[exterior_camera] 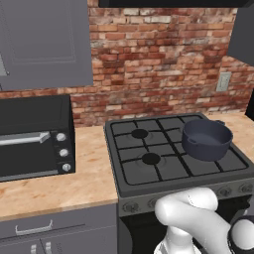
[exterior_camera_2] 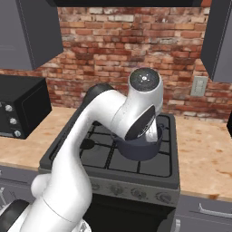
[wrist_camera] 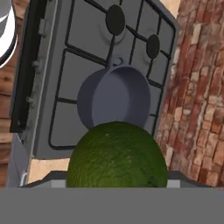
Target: Turn on the burner for the pot on the stove. Wait thirty seconds for the pot to heat up. Then add the lime to the pot.
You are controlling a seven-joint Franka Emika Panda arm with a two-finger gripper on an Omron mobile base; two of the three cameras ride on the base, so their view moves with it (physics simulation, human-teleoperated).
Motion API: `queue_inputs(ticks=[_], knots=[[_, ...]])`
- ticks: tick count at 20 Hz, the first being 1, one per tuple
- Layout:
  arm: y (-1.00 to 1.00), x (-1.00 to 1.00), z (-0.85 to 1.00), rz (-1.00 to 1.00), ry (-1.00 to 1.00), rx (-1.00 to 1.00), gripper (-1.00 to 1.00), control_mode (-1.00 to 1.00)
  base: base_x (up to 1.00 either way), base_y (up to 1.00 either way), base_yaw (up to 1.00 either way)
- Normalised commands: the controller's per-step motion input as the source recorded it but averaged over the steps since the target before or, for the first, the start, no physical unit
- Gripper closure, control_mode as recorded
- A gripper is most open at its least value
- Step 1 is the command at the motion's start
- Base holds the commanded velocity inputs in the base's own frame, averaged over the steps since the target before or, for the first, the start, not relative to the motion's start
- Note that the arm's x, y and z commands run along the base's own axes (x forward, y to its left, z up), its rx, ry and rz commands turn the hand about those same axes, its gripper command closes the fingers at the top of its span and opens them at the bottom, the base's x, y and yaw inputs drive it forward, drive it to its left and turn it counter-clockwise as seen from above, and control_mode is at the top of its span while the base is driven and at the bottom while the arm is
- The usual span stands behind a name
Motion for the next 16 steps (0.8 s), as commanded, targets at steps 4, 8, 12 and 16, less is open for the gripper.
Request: queue_inputs(ticks=[4, 8, 12, 16], knots=[[0.42, 0.0, 0.0, 0.15, 0.05, -0.08, 1.0, -1.0, 0.0, 0.0, 0.0], [0.28, 0.03, 0.0, 0.17, 0.2, -0.05, 1.0, -1.0, 0.0, 0.0, 0.0], [0.21, 0.13, 0.0, 0.17, 0.23, -0.04, 1.0, -1.0, 0.0, 0.0, 0.0], [0.12, 0.24, 0.0, 0.16, 0.28, -0.04, 1.0, -1.0, 0.0, 0.0, 0.0]])
